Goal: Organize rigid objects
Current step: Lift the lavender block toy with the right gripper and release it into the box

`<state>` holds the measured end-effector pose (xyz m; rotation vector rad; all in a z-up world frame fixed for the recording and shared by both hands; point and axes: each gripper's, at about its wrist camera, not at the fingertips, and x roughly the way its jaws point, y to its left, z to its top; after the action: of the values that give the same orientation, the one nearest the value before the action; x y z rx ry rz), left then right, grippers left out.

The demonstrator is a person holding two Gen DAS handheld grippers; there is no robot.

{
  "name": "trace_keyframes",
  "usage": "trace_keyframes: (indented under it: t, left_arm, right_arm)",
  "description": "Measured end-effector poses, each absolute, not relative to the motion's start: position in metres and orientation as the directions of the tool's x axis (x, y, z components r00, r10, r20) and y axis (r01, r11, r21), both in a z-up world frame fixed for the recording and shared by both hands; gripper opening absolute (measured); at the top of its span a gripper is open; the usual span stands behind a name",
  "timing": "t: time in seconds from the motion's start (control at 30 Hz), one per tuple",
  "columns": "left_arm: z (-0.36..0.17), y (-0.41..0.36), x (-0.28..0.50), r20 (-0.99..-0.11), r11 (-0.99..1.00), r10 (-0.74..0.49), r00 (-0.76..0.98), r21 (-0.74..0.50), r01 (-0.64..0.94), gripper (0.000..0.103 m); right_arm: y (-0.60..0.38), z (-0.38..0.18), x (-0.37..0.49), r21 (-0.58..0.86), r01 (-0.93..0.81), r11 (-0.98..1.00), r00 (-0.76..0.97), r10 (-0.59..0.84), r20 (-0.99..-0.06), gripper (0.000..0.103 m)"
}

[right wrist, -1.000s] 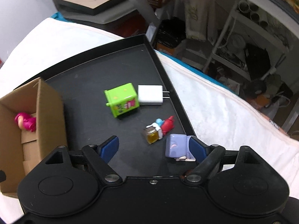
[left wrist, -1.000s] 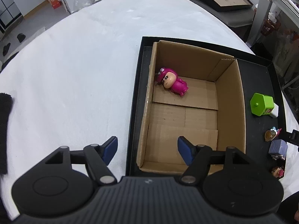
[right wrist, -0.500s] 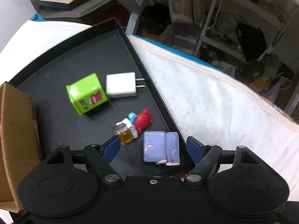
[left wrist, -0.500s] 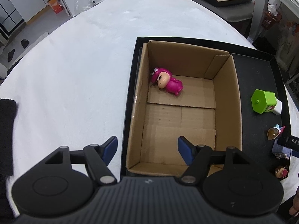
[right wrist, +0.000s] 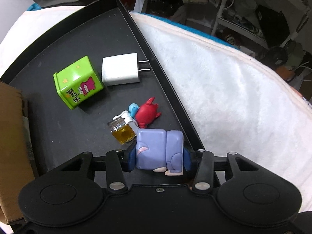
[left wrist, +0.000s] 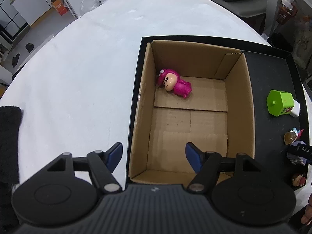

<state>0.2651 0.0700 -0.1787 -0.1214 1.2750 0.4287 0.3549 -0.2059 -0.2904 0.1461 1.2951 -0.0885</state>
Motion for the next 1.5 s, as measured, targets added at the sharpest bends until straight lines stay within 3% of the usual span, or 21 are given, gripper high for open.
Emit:
trace_keyframes:
  t: [0.3,1.5]
  left_arm:
    - [-0.178,0.074,0.264,-0.945,0.917,0.237,0.224,0.141,-0.372,0.070]
    - [-0.187,0.104,0.262,-0.947,0.929,0.148,0.286,0.035,-0.368,0.069]
  right_arm:
    - [-0.207,-0.280,0.351,0.118,0.127,0.985,0.305,0.075,-0.949,0.044]
    - [-0.140,-0.182,0.334,0.095,-0.042,0.995,0.471,0.104,-0.876,0.044]
